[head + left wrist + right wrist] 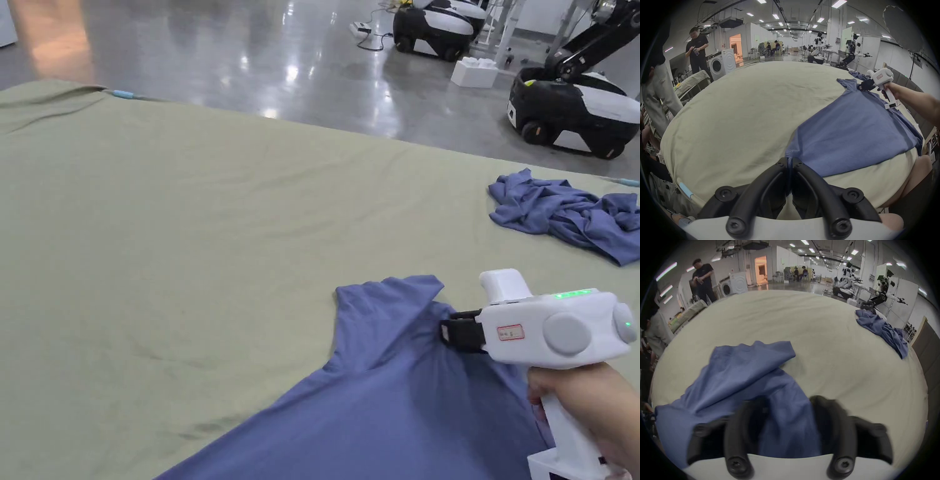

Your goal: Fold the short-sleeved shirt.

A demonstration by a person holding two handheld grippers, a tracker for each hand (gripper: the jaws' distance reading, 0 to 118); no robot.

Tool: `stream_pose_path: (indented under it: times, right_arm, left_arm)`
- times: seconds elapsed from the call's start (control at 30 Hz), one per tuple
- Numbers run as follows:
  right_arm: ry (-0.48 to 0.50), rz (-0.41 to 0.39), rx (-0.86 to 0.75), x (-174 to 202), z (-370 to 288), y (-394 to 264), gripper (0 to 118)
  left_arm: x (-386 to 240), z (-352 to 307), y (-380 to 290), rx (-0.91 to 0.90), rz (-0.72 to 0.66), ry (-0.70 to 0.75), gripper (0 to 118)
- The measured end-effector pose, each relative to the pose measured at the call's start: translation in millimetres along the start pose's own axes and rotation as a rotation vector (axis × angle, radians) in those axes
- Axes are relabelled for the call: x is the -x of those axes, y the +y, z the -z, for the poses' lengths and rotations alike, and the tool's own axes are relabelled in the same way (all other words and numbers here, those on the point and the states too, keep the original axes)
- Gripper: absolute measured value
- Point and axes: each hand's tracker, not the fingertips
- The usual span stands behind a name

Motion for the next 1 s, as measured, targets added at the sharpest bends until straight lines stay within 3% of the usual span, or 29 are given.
stream_pose_path:
  times: [0.03,0.07,0.1,0.2,0.3,0.43,0.53,0.67,0.77,1.0]
  right_arm:
    - [-0.009,-0.014,0.000,3.7,-7.8,-3.6,45]
    - [-0.014,-0.027,-0.001,8.1,-21.3,-8.3,9]
    - [0.000,-0.050,0.000,13.6,-32.3,-13.2,5]
    - [-0.005,-0.104,-0.053,31.4,-81.6,-29.1,5]
    - [-0.032,-0.059,-0.188,42.1,-149.9,-38.3,5]
    - [-0.111,-0.065,-0.363,50.6,-264.3,-38.4,5]
    - [-0.154,-0.046,-0.456,49.2,-357.7,-30.6,5]
    - [-0.234,0.012,-0.587,43.9,-468.8,-22.5,5]
    - [-0.321,0.027,-0.659,41.3,-531.8,-15.2,5]
    - [-0.384,0.078,-0.818,36.1,-612.5,12.0,5]
  left_arm:
    - [-1.1,-3.0,1.2,-0.003,-0.004,-0.005,4]
    - [-2.1,-7.7,3.8,-0.009,-0.010,-0.015,4]
    - [-3.1,-13.2,5.9,-0.021,-0.013,-0.022,4]
    - [-6.1,-39.4,21.0,-0.110,0.003,-0.035,4]
    - [-3.2,-70.0,40.9,-0.207,0.007,-0.037,4]
    - [6.4,-111.0,76.7,-0.337,0.078,-0.055,4]
    - [7.4,-145.2,119.0,-0.417,0.165,-0.071,4]
    - [14.1,-185.1,178.8,-0.542,0.184,-0.089,4]
    - [15.4,-211.7,227.4,-0.602,0.135,-0.109,4]
    - [11.9,-249.4,315.4,-0.723,0.141,-0.022,4]
